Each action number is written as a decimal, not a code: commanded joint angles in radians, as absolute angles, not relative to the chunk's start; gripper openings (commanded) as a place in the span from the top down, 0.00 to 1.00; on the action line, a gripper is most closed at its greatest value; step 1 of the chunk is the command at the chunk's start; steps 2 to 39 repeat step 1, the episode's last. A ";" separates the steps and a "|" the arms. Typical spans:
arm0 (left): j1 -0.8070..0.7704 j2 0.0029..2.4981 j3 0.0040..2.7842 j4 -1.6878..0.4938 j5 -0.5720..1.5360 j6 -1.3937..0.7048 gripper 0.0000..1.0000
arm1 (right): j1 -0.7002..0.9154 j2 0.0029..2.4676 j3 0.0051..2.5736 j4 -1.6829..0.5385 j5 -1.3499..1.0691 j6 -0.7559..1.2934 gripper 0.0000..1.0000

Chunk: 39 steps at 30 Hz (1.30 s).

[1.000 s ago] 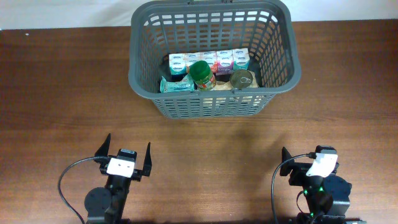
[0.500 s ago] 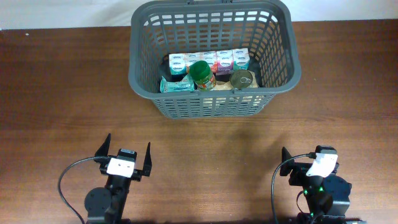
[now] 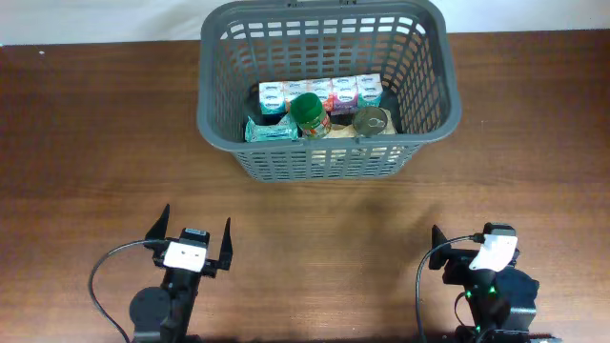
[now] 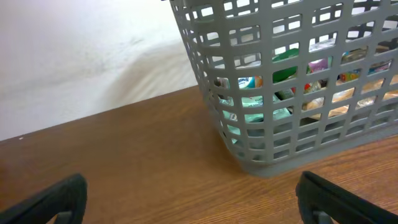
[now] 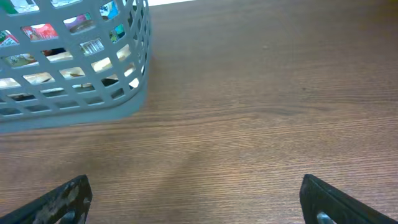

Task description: Pack container

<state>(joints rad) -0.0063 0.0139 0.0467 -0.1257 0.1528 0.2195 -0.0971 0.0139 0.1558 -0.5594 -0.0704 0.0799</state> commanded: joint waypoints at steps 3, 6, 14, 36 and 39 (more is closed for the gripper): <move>-0.010 0.005 0.035 -0.120 0.149 0.221 0.01 | -0.091 0.003 0.149 -0.560 -0.075 0.086 0.01; -0.010 0.005 0.035 -0.120 0.149 0.221 0.01 | -0.091 0.003 0.149 -0.560 -0.075 0.086 0.01; -0.010 0.005 0.035 -0.120 0.149 0.221 0.01 | -0.091 0.003 0.149 -0.560 -0.075 0.086 0.01; -0.010 0.005 0.035 -0.120 0.149 0.221 0.01 | -0.091 0.003 0.149 -0.560 -0.075 0.086 0.01; -0.010 0.005 0.035 -0.120 0.149 0.221 0.01 | -0.091 0.003 0.149 -0.560 -0.075 0.086 0.01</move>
